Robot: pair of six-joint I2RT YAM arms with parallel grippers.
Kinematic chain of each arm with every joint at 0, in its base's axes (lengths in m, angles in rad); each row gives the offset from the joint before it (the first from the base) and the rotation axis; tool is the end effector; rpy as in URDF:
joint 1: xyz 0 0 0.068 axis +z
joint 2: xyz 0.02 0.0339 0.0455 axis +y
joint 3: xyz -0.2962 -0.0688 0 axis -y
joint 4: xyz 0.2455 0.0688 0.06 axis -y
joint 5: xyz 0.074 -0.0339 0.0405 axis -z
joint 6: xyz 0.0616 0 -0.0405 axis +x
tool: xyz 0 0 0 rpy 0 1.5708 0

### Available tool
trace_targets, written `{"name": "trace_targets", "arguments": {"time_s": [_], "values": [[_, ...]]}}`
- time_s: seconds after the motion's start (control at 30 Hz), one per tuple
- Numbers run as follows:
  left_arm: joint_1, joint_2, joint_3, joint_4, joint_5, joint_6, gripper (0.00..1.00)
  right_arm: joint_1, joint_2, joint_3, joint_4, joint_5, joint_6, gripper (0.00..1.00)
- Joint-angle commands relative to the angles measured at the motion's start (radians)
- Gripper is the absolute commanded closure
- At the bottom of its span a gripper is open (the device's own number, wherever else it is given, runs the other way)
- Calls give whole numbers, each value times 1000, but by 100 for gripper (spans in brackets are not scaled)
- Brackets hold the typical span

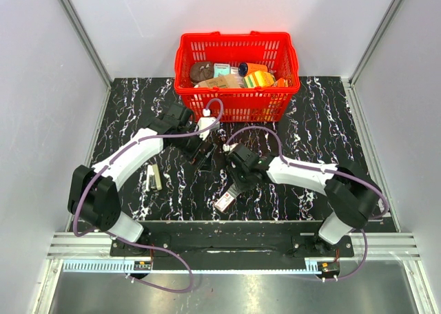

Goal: Unload the staples from the stapler

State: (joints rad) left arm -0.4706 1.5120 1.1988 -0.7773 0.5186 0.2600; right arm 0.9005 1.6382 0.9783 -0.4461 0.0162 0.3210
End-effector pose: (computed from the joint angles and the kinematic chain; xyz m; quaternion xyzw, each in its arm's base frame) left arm 0.2656 -0.1694 0.2776 0.3923 0.8551 -0.2718 0.2024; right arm 0.2067 0.2591 0.1847 -0.2762 0.9331 0.1256 0.1932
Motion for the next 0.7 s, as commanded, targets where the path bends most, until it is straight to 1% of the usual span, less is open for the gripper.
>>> {"name": "trace_targets", "arguments": {"time_s": [0.0, 0.07, 0.17, 0.23, 0.3, 0.37, 0.47, 0.57, 0.67], "values": [[-17, -10, 28, 4, -9, 56, 2, -3, -109, 63, -17, 66, -8, 69], [-37, -6, 18, -11, -12, 94, 5, -8, -130, 66, -19, 97, 4, 70], [-60, -7, -10, -27, -14, 146, 12, -34, -143, 54, -10, 97, 32, 72], [-83, -13, -42, -25, -14, 180, 15, -61, -146, 25, 18, 73, 53, 72], [-112, -12, -73, -25, -14, 226, 17, -107, -137, -10, 58, 10, 73, 74], [-141, 0, -106, -17, -25, 272, 17, -135, -118, -38, 101, -60, 88, 75], [-183, 11, -152, 7, -60, 329, 16, -156, -103, -75, 167, -113, 119, 75], [-213, 4, -192, 59, -92, 344, 13, -176, -100, -111, 231, -156, 153, 75], [-281, -4, -225, 105, -150, 344, 12, -186, -83, -139, 288, -196, 180, 75]]}}
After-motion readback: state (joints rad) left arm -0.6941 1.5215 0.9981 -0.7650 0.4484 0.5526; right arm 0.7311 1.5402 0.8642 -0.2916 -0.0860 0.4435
